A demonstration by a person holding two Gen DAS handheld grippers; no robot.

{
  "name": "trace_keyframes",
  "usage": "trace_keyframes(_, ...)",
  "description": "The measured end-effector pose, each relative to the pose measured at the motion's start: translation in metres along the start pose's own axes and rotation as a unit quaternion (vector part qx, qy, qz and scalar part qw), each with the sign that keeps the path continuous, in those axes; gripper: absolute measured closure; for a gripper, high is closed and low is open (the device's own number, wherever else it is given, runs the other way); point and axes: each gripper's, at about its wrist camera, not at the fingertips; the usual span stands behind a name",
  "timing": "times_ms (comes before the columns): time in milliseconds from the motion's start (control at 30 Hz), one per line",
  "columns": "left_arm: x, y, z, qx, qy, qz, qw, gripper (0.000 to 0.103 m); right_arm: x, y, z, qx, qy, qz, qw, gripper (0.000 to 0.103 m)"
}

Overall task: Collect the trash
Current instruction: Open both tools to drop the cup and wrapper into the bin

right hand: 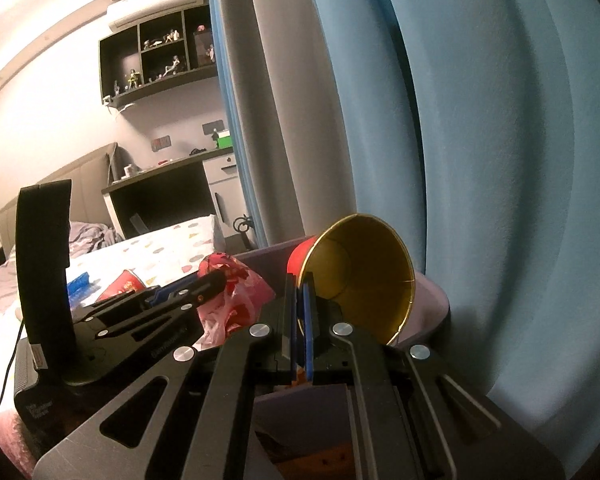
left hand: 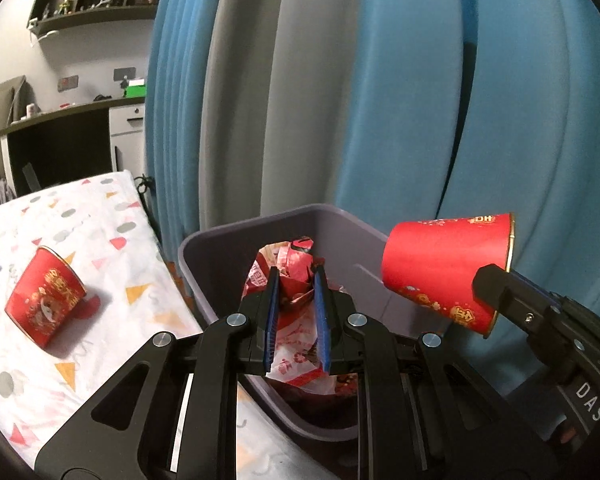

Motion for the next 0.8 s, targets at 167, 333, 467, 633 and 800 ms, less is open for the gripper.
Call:
trace_keyframes(167,0.007,0.002,-0.002,0.000,-0.011,-0.001,0.9999,0.087,0.004,0.002,0.004,0.001,-0.001,-0.005,1.000,0.100)
trace_keyframes(333,0.011,0.001,-0.002,-0.001,-0.029,-0.002,0.9996,0.087,0.007,0.002,0.005,0.001,-0.004,-0.007,1.000,0.100)
trace_keyframes(467,0.013,0.001,-0.001,-0.004,-0.052,0.002,0.9986,0.087,0.009,0.002,0.005,0.001,-0.008,-0.008,1.000,0.100)
trace_keyframes(633,0.020,-0.003,0.000,0.009,-0.036,-0.009,0.9993,0.081,0.014,-0.001,0.003,-0.002,-0.007,-0.016,1.000,0.100)
trace_keyframes(800,0.014,-0.006,-0.016,-0.019,-0.015,-0.006,0.9997,0.029,0.023,-0.005,0.001,-0.005,-0.001,-0.032,0.999,0.099)
Point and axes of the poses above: each gripper's, at about its wrist camera, not at the fingertips, and x roughly the way its jaws point, z to its right, y to its top, and after that the axes turned 8 degrees about y, right-handed
